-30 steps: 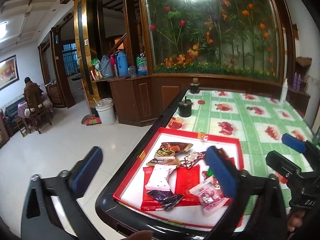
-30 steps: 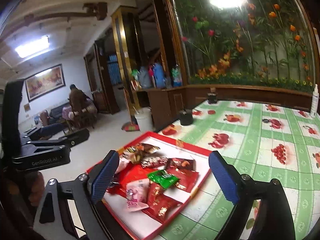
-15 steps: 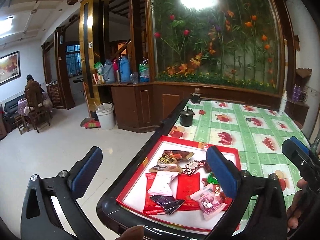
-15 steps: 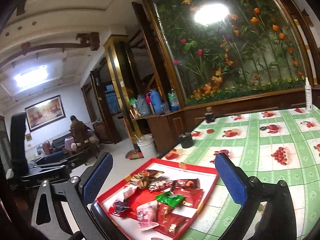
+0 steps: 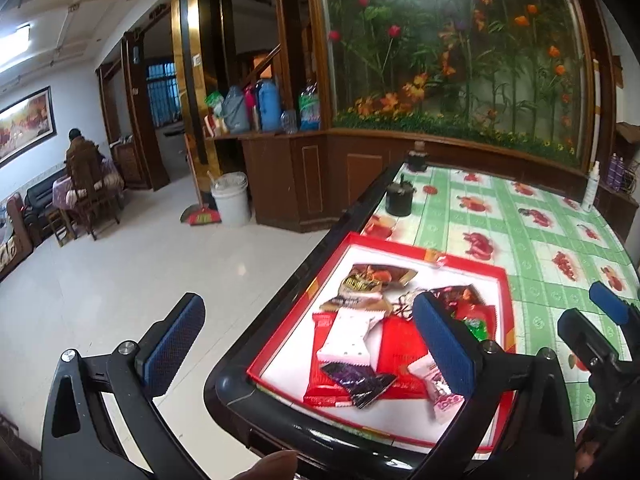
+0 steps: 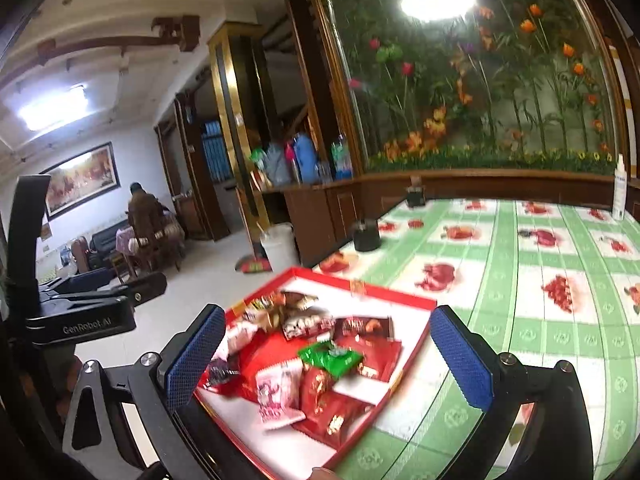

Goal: Organize snacks

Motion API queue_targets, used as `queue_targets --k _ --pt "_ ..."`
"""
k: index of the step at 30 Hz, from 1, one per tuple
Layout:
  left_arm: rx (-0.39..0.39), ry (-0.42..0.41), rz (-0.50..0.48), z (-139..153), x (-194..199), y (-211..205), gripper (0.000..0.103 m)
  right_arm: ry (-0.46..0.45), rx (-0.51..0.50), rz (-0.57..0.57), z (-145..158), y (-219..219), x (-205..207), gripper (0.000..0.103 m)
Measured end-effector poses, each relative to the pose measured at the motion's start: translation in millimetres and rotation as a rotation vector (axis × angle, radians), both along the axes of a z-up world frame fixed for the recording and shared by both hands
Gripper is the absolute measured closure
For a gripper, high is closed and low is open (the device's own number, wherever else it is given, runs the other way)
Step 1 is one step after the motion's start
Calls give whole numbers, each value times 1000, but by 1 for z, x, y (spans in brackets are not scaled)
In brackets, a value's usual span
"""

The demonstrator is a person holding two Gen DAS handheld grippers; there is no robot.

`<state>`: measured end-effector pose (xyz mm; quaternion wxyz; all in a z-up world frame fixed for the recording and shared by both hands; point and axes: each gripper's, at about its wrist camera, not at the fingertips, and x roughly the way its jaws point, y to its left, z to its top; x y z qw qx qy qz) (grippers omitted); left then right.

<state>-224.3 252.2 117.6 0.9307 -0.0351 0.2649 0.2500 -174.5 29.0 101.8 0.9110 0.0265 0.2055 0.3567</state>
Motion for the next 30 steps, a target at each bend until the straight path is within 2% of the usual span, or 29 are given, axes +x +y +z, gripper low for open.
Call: queue_targets --k 5,20,30 --pt "-23 19 24 -7 1 6 0 55 -31 -1 -13 7 4 0" --pt "-44 48 47 -17 1 19 0 6 -90 42 -10 36 -5 0" --pt "-47 52 31 -20 2 21 0 15 -100 44 -12 41 -4 0"
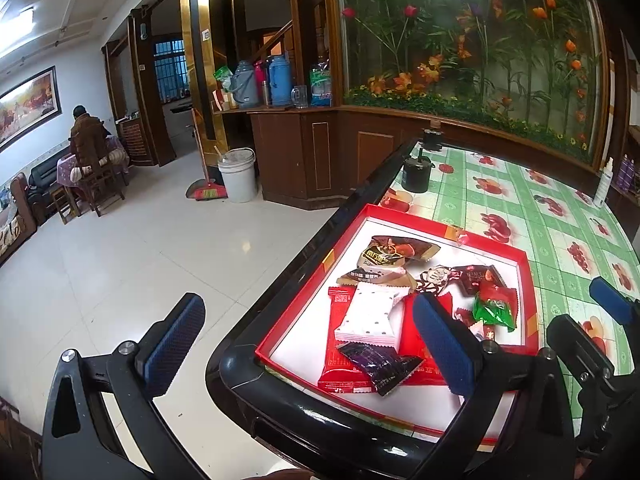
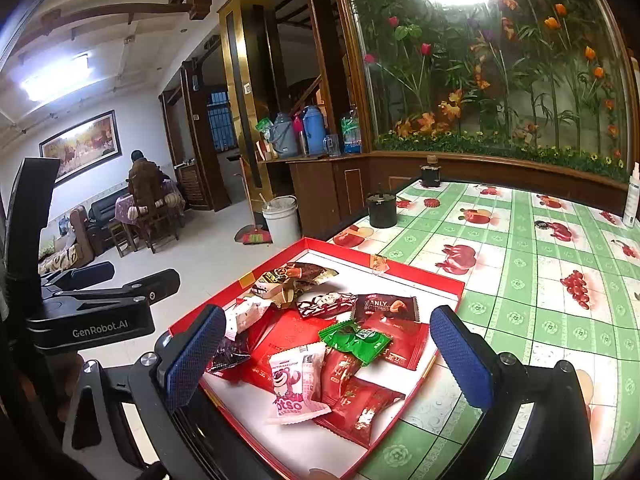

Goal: Organize snacks

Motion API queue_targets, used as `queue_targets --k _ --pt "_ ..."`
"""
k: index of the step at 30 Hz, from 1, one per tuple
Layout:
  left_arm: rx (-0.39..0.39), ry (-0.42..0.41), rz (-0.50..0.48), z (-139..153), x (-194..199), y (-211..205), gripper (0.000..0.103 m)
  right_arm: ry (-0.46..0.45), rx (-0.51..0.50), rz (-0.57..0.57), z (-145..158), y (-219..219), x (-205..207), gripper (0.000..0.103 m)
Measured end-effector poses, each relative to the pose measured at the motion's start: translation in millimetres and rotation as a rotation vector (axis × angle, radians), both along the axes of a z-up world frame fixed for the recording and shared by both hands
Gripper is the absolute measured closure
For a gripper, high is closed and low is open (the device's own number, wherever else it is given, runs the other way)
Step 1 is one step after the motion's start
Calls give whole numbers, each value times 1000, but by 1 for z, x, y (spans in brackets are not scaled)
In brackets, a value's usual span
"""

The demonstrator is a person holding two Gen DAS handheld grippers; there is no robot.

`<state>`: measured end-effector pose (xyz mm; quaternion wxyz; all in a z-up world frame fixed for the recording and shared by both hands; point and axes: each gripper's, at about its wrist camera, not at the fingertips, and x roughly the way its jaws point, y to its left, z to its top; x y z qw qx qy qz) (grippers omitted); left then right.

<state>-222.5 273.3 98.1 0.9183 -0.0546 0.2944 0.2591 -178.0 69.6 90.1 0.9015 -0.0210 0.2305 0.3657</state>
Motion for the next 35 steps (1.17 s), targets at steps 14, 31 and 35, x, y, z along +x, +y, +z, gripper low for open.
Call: queue_targets --k 14,31,35 --pt "-2 4 -3 1 -1 2 0 -12 -13 7 -1 5 1 0" --pt "4 12 -19 4 7 -6 0 -2 -10 -4 0 5 10 0" --pt "18 4 -47 7 13 -22 0 4 -1 -19 -1 -5 16 0"
